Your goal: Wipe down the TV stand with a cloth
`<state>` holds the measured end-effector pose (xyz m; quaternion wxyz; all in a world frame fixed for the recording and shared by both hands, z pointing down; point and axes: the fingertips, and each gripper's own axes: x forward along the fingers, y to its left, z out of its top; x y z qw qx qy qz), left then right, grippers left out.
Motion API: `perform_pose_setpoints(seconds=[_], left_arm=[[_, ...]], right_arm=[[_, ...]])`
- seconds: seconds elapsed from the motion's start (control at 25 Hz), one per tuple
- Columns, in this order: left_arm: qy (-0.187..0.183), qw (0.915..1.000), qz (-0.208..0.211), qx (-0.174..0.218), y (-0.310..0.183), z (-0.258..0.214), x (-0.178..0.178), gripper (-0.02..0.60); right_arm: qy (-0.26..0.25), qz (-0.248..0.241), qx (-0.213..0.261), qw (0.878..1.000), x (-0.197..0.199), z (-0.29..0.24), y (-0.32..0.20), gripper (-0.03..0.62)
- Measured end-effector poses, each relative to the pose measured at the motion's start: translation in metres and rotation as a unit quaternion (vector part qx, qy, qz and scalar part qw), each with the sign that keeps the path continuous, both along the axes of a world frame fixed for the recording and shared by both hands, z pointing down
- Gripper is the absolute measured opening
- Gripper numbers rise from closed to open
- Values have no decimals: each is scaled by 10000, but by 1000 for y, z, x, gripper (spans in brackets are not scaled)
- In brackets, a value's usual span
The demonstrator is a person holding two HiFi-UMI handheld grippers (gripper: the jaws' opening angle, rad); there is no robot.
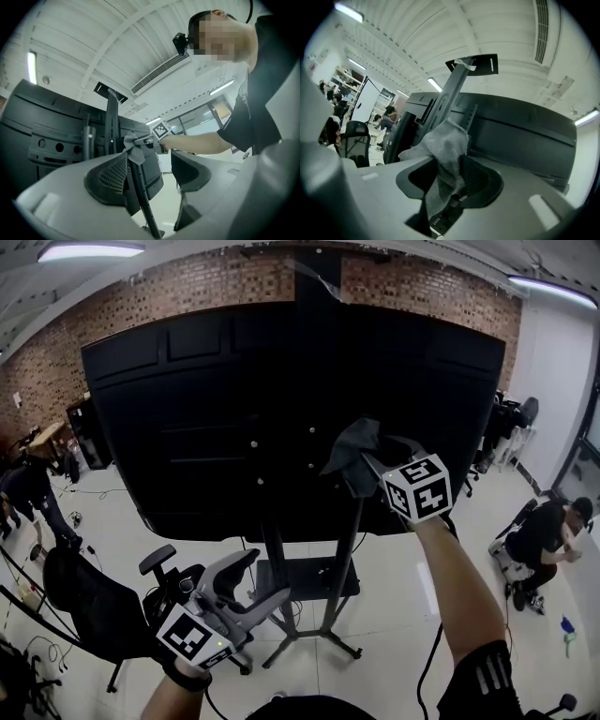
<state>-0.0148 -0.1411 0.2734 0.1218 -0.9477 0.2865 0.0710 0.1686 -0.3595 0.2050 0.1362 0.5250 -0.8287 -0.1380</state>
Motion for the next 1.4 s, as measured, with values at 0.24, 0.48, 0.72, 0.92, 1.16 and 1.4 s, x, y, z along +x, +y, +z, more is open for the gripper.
perform_pose_setpoints(seconds=[0.24,0.48,0.72,0.92,1.16,1.4], left_arm=[[36,9999,79,-68,-2,2,-5,316],[17,9997,199,-129,-6,7,-4,316],[-21,9993,259,-269,-13,17,-2,316],[-42,9988,284,-397,-19,27,-1,316],[-59,9978,323,-582,-31,42,3,316],[-162,9961,319,-806,-45,69,11,316]], right_arm=[[306,265,385,9984,0,5,9,21],[154,329,105,9993,4,50,5,21],[-116,451,30,9989,9,83,8,21],[23,466,-327,9984,2,131,7,21],[-99,588,-515,9969,6,175,6,21],[-246,587,-919,9937,6,228,8,21]])
